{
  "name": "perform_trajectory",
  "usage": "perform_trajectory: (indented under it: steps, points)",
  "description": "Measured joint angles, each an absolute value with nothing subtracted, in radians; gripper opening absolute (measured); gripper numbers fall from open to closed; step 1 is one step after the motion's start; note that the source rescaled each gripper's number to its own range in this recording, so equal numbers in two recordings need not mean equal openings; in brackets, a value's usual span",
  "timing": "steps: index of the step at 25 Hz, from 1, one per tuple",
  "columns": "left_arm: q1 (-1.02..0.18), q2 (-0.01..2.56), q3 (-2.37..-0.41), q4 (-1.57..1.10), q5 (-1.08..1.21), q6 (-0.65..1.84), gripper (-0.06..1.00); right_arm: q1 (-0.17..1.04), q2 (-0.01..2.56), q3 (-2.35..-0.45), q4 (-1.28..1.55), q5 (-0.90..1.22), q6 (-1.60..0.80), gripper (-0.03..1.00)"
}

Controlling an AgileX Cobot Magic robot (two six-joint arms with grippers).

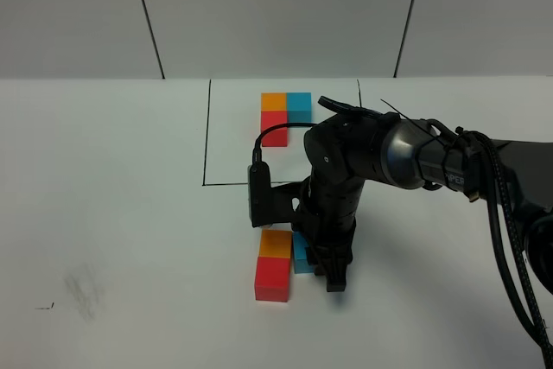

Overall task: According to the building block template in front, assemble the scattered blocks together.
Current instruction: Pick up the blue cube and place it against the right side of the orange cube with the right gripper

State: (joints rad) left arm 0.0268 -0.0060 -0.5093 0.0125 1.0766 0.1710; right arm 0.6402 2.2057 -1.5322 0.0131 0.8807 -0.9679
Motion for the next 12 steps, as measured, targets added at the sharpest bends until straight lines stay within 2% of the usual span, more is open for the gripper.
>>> perform_trajectory:
  steps: [12]
  points:
    - [0.027,-0.006,-0.509,0.013,1.075,0.171,0.99,0.639,2.206,-1.532,0.021,0.878,-0.901,0.00]
